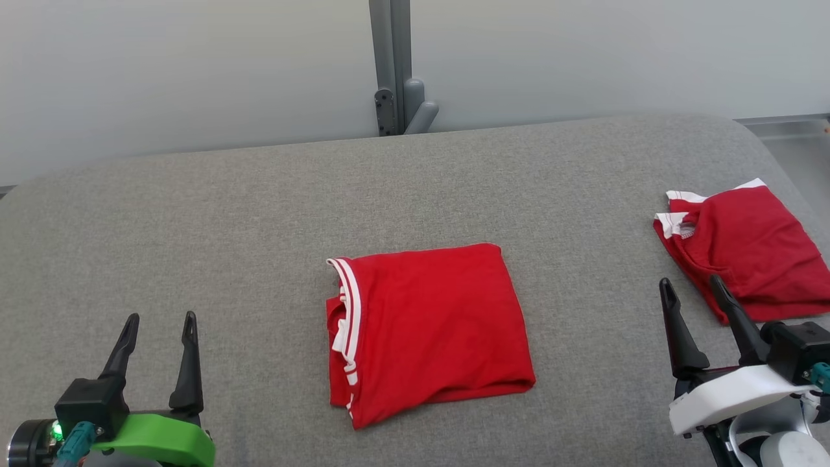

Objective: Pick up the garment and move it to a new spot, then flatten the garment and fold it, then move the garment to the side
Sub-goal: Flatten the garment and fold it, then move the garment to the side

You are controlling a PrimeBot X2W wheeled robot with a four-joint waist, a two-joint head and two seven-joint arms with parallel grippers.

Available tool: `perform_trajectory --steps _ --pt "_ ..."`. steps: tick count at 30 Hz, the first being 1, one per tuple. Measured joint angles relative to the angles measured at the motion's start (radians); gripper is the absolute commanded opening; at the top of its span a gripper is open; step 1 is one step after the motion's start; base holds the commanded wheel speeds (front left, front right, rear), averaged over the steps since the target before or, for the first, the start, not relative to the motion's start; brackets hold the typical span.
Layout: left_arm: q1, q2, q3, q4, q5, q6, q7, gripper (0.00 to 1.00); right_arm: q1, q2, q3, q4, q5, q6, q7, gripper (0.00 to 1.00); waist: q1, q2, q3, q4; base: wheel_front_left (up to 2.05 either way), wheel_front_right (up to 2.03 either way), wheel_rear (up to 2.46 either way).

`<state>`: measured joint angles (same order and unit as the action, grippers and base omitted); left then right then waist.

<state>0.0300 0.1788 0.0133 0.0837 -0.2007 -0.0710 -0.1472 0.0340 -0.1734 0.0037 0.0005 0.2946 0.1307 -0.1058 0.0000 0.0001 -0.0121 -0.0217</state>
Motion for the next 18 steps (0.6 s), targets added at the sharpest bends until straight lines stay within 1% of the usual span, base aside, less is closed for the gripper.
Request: perform_trajectory --steps 14,18 --pt "-0.001 0.004 -0.01 -0.003 -0.01 0.007 0.0 1.0 0.001 0.0 -0.009 -0.001 -0.002 0.0 0.007 1.0 0.0 0.0 0.002 0.007 0.0 0.0 0.0" --pt "-0.008 0.003 -0.016 -0.008 -0.016 0.009 -0.006 1.0 0.001 -0.005 -0.015 0.002 -0.002 0.0 0.018 1.0 0.0 0.0 0.006 0.019 0.0 0.0 0.0"
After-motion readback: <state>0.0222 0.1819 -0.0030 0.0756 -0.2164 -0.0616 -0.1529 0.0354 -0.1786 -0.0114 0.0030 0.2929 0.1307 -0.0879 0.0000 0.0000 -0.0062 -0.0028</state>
